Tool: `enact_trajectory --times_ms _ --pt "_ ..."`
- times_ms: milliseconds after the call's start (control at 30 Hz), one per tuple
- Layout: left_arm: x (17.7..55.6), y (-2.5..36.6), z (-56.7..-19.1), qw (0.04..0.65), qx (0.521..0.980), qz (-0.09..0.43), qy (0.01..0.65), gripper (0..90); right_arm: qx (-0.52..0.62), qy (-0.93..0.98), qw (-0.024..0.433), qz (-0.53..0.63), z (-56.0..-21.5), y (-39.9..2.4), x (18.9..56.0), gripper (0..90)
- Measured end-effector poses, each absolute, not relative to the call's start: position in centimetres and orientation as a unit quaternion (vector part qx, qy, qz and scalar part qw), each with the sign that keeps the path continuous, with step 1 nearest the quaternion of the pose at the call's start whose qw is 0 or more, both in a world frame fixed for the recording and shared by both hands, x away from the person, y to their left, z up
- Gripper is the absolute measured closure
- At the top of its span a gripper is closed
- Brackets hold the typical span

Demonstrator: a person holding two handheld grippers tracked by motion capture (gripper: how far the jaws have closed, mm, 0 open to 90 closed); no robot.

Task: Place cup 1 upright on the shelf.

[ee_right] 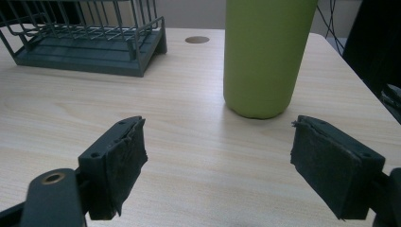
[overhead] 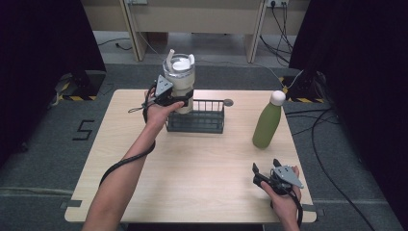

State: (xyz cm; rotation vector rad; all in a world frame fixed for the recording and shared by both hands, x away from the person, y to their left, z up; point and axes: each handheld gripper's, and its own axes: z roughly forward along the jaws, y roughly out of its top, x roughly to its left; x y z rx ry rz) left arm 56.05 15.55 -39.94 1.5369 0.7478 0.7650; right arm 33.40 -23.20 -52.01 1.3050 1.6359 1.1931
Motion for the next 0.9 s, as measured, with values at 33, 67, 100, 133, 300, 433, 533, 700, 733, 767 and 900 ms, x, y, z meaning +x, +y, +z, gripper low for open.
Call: enact_trajectory --times_ms 33,67,100,133,300,433,533,700,733,767,900 --pt "56.1 15.5 -40.0 0.593 0.661 0.329 0.322 9.6 0.505 0.634 0.358 0.462 -52.0 -23.2 33.4 18.6" --pt "56.1 15.6 -40.1 0.592 0.661 0.33 0.322 9.7 0.506 0.634 0.358 0.462 -52.0 -23.2 33.4 18.6" --pt "56.1 15.6 -40.1 0.591 0.662 0.33 0.322 9.6 0.505 0.634 0.358 0.463 -52.0 -23.2 33.4 18.6" --pt "56.1 15.6 -40.2 0.59 0.662 0.331 0.322 9.6 0.505 0.635 0.358 0.462 -52.0 -23.2 33.4 18.6" --pt "56.2 15.6 -40.5 0.589 0.662 0.33 0.326 9.6 0.508 0.633 0.357 0.462 -52.0 -23.2 33.4 18.6" --pt "56.2 15.7 -40.8 0.588 0.661 0.33 0.329 9.6 0.506 0.634 0.358 0.462 -52.0 -23.2 33.4 18.6" --pt "56.2 15.8 -41.0 0.587 0.662 0.329 0.33 9.6 0.508 0.633 0.357 0.462 -52.0 -23.2 33.4 18.6" --pt "56.3 15.9 -41.4 0.585 0.662 0.328 0.334 9.6 0.505 0.635 0.358 0.462 -52.0 -23.2 33.4 18.6" --pt "56.3 15.9 -41.4 0.586 0.661 0.328 0.335 9.6 0.505 0.635 0.358 0.462 -52.0 -23.2 33.4 18.6" --pt "56.3 15.9 -41.5 0.586 0.66 0.328 0.336 9.6 0.505 0.635 0.358 0.462 -52.0 -23.2 33.4 18.6" --pt "56.4 15.9 -41.8 0.584 0.661 0.327 0.339 9.6 0.505 0.635 0.358 0.462 -52.0 -23.2 33.4 18.6"
